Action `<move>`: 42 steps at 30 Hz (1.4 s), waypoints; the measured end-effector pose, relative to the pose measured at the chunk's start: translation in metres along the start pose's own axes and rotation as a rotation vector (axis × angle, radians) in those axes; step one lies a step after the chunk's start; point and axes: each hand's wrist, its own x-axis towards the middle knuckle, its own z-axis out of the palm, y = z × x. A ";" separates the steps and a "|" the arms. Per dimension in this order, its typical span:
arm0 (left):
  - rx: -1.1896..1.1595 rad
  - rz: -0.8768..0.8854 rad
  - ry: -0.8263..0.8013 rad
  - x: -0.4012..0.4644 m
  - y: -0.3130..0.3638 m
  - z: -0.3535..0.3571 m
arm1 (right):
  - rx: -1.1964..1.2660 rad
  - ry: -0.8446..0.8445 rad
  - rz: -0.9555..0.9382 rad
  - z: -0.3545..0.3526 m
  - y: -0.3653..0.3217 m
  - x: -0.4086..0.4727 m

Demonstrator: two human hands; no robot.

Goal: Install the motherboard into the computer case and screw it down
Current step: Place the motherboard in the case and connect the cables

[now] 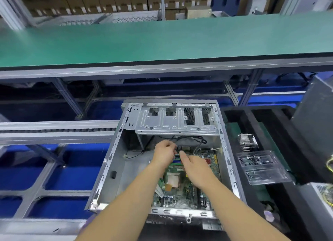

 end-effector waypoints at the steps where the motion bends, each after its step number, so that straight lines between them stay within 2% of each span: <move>1: 0.208 0.121 -0.029 -0.001 -0.004 0.002 | -0.064 0.043 -0.053 0.001 0.001 0.000; 2: 0.354 0.218 -0.062 -0.001 -0.006 0.004 | -0.067 0.084 -0.094 0.001 0.000 0.000; 4: 0.416 0.289 -0.123 -0.005 -0.006 0.006 | 0.039 0.120 -0.139 0.000 -0.002 0.000; 5: 0.368 0.278 -0.132 -0.005 -0.007 0.007 | 0.089 0.109 -0.151 0.001 -0.002 0.001; 8: -0.065 0.112 -0.041 -0.005 -0.012 0.003 | 0.238 0.073 -0.160 0.002 -0.004 -0.002; 10: -0.221 0.043 -0.031 -0.005 -0.011 0.000 | 0.328 0.105 -0.139 0.002 -0.006 -0.001; 13: -0.263 -0.042 -0.096 -0.008 -0.008 0.005 | 0.259 0.178 -0.039 0.000 -0.004 0.002; 16: -0.381 -0.142 -0.168 -0.013 -0.001 0.014 | 0.066 0.145 0.037 -0.001 0.002 0.001; 20: -0.155 0.042 -0.198 -0.013 -0.005 0.010 | 0.062 -0.037 0.020 -0.003 -0.003 0.001; 22: -0.146 0.024 -0.164 -0.010 -0.006 0.008 | 0.159 -0.108 0.001 -0.003 -0.005 0.001; 26: -0.258 -0.031 -0.151 -0.008 -0.005 0.011 | 0.469 -0.147 0.040 -0.002 -0.002 0.003; 29: -0.081 0.067 -0.032 -0.004 -0.004 0.003 | 0.519 -0.083 0.058 -0.004 -0.002 0.003; 31: 0.066 0.131 0.118 0.001 -0.007 -0.011 | 0.524 0.044 0.056 -0.007 -0.002 0.005; 34: -0.042 0.048 0.166 0.005 -0.010 -0.030 | 0.447 0.107 0.095 -0.006 0.002 0.010; 37: 0.094 0.107 0.150 0.003 -0.013 -0.035 | 0.316 0.008 0.223 -0.001 0.009 0.014; 40: 0.431 0.185 0.240 0.001 -0.017 -0.037 | 0.150 -0.081 0.146 0.002 0.010 0.013; 42: 0.537 0.140 0.233 0.003 -0.020 -0.044 | 0.132 -0.139 0.096 0.002 0.008 0.012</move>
